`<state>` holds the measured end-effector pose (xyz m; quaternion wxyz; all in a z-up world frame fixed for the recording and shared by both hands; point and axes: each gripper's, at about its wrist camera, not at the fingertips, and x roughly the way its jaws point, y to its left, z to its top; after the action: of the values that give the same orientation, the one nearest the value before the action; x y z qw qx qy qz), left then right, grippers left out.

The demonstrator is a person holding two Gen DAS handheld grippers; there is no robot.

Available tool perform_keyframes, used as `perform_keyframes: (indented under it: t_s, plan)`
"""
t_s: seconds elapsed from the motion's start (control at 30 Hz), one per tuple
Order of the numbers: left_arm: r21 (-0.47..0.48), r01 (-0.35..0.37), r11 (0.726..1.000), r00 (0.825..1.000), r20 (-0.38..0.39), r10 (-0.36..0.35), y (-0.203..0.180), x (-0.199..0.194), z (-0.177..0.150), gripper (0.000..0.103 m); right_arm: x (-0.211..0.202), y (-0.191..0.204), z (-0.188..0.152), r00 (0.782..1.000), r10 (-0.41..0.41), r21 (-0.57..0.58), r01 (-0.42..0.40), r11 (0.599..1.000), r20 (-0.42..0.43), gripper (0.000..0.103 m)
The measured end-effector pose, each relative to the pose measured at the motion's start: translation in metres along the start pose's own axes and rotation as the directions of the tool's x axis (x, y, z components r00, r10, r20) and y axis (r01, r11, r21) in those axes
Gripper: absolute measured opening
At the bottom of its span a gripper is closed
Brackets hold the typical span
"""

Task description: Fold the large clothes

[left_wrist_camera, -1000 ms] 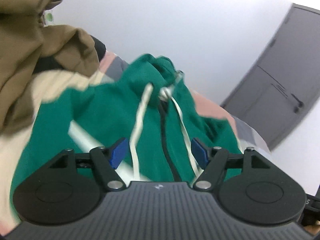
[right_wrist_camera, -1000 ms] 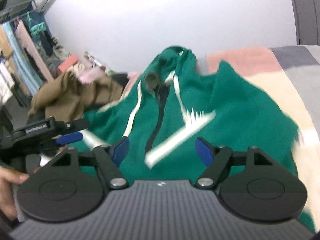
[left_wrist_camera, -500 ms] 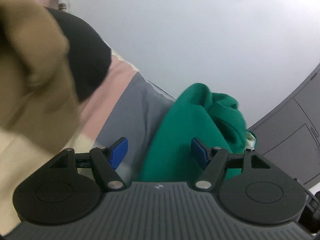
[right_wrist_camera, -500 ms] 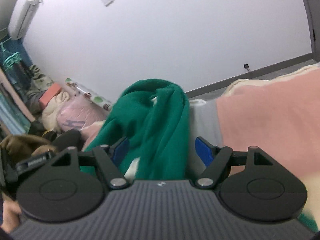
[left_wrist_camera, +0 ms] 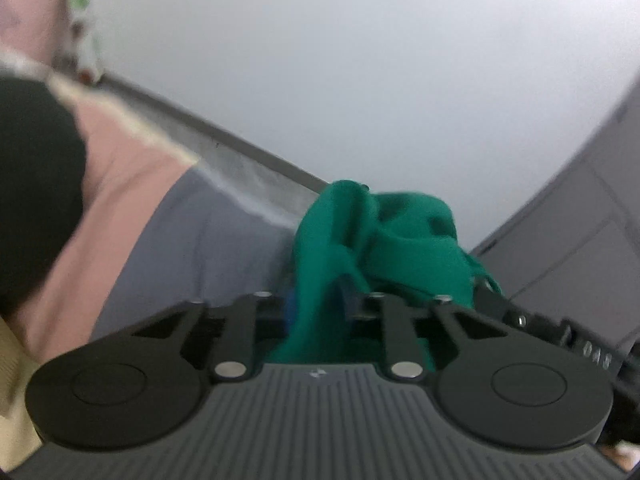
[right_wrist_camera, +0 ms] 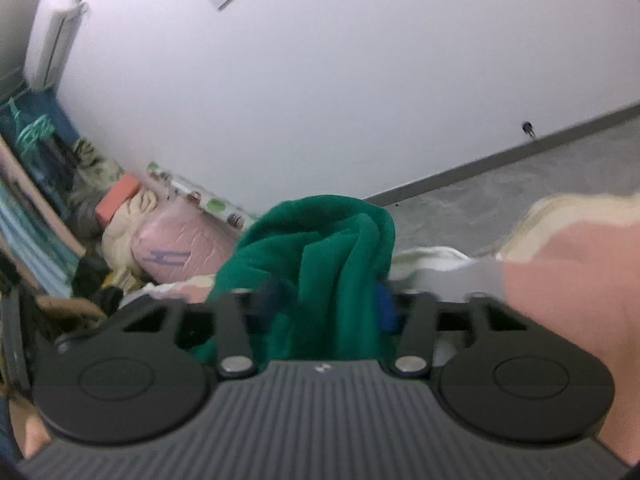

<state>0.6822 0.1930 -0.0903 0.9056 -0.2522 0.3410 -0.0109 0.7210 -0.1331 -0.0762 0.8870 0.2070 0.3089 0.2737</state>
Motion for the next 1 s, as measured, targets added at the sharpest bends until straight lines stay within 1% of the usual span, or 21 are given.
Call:
perform_keyframes:
  t_s: [0.03, 0.07, 0.1, 0.13, 0.23, 0.37, 0.5, 0.57, 0.63, 0.7, 0.77, 0.83, 0.93, 0.97, 1.0]
  plan:
    - [0.036, 0.002, 0.999, 1.000, 0.008, -0.003, -0.008, -0.008, 0.003, 0.012, -0.005, 0.004, 0.002, 1.000, 0.008, -0.015, -0.008, 1.000, 0.007, 0.027]
    - [0.049, 0.008, 0.999, 1.000, 0.009, -0.008, -0.012, -0.014, 0.004, 0.010, -0.007, 0.007, 0.004, 1.000, 0.008, -0.025, -0.007, 1.000, 0.007, 0.025]
    - [0.062, 0.012, 0.998, 1.000, 0.007, -0.012, -0.016, -0.022, 0.006, 0.007, -0.012, 0.011, 0.006, 1.000, 0.004, -0.032, -0.004, 0.999, 0.011, 0.020]
    - [0.077, 0.009, 0.997, 1.000, 0.006, -0.010, -0.020, -0.029, 0.008, 0.006, -0.019, 0.015, 0.007, 1.000, 0.010, -0.036, -0.010, 0.999, 0.016, 0.018]
    - [0.136, 0.008, 0.991, 0.999, 0.033, -0.013, -0.031, -0.061, 0.012, 0.004, -0.037, 0.031, 0.009, 0.998, 0.041, -0.086, -0.036, 0.996, 0.052, 0.016]
    - [0.194, 0.026, 0.981, 0.995, 0.090, -0.044, -0.042, -0.116, 0.010, 0.001, -0.077, 0.059, 0.008, 0.992, 0.053, -0.188, -0.031, 0.982, 0.112, 0.015]
    - [0.205, 0.042, 0.978, 0.988, 0.136, -0.071, -0.052, -0.173, -0.001, 0.000, -0.128, 0.087, -0.003, 0.983, 0.096, -0.277, -0.049, 0.960, 0.159, 0.015]
    - [0.211, 0.041, 0.977, 0.986, 0.152, -0.074, -0.058, -0.206, -0.016, 0.000, -0.159, 0.104, -0.015, 0.977, 0.109, -0.336, -0.043, 0.941, 0.181, 0.015]
    - [0.207, 0.044, 0.977, 0.983, 0.165, -0.079, -0.064, -0.243, -0.037, 0.000, -0.189, 0.118, -0.030, 0.972, 0.126, -0.373, -0.045, 0.927, 0.197, 0.014]
    - [0.203, 0.051, 0.978, 0.982, 0.167, -0.086, -0.067, -0.277, -0.060, 0.000, -0.222, 0.135, -0.051, 0.970, 0.134, -0.418, -0.038, 0.908, 0.203, 0.014]
    - [0.210, 0.045, 0.977, 0.982, 0.172, -0.082, -0.072, -0.315, -0.086, 0.000, -0.256, 0.150, -0.076, 0.967, 0.158, -0.477, -0.044, 0.878, 0.200, 0.014]
    - [0.209, 0.043, 0.977, 0.980, 0.180, -0.082, -0.075, -0.350, -0.113, 0.000, -0.285, 0.162, -0.100, 0.966, 0.180, -0.530, -0.054, 0.846, 0.188, 0.014]
    - [0.195, 0.047, 0.980, 0.981, 0.178, -0.082, -0.074, -0.396, -0.151, 0.000, -0.329, 0.178, -0.147, 0.972, 0.183, -0.623, -0.052, 0.781, 0.148, 0.014]
    - [0.198, 0.045, 0.979, 0.983, 0.168, -0.080, -0.076, -0.404, -0.163, 0.000, -0.340, 0.182, -0.162, 0.975, 0.179, -0.641, -0.054, 0.766, 0.132, 0.014]
    - [0.200, 0.048, 0.979, 0.984, 0.156, -0.080, -0.075, -0.414, -0.174, 0.000, -0.349, 0.184, -0.176, 0.978, 0.173, -0.648, -0.058, 0.760, 0.116, 0.014]
